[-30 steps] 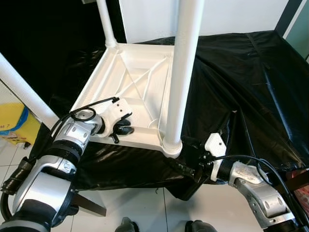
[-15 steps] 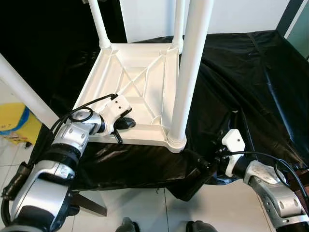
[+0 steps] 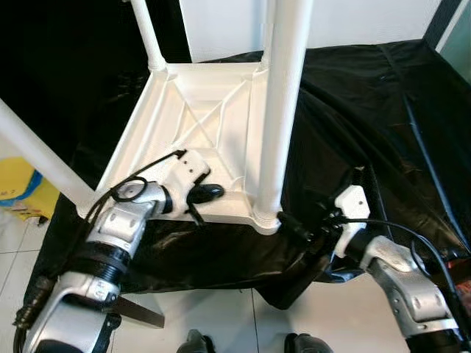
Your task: Building children table
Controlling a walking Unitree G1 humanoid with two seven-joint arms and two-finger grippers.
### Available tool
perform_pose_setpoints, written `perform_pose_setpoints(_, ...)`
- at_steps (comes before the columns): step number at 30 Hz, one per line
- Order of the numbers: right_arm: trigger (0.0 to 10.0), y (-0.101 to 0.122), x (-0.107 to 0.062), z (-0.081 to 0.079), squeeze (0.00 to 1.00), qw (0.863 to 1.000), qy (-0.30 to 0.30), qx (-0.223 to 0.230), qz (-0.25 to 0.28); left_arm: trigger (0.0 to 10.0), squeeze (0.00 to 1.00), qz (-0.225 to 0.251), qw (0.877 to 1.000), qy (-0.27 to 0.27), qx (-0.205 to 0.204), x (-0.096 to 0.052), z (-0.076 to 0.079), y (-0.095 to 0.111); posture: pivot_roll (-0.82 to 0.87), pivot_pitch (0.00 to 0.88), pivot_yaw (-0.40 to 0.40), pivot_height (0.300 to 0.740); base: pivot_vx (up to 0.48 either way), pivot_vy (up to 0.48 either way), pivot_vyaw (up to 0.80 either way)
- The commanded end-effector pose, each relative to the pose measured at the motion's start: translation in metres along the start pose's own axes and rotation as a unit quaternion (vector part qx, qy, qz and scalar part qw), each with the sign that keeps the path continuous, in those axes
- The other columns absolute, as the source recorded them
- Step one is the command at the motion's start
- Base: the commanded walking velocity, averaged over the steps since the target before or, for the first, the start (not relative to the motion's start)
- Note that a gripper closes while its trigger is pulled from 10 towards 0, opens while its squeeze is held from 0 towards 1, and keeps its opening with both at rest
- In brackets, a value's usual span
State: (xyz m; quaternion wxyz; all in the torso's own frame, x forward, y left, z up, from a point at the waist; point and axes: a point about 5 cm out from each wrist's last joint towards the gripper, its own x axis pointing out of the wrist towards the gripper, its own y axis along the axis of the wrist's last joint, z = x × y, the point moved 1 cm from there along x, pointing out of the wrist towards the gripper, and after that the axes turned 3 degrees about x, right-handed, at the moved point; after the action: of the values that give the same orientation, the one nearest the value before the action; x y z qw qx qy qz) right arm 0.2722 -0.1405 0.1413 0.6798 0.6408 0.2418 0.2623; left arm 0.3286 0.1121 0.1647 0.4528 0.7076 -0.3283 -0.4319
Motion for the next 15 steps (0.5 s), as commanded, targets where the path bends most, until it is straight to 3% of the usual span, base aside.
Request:
perform_pose_setpoints(1,10.0,0.001,0.009,-0.003,0.00,1.000,0.014,0.004,0.005,10.0,0.00,0.027,0.999,0.000,-0.029,-0.005,0.002,0.003,-0.08,0.074,0.067,0.740,0.000,0.000,0.00)
perform_pose_setpoints(9,10.0,0.007,0.018,-0.010,0.00,0.998,0.061,-0.002,0.008,10.0,0.00,0.058,0.996,0.046,-0.048,-0.012,0.002,0.009,-0.06,0.066,0.053,0.740,0.000,0.000,0.00)
perform_pose_setpoints(15,10.0,0.008,0.027,-0.012,0.00,0.997,0.081,0.013,0.009,10.0,0.00,0.070,0.992,0.094,-0.045,-0.025,-0.008,0.013,-0.05,0.058,0.046,0.740,0.000,0.000,0.00)
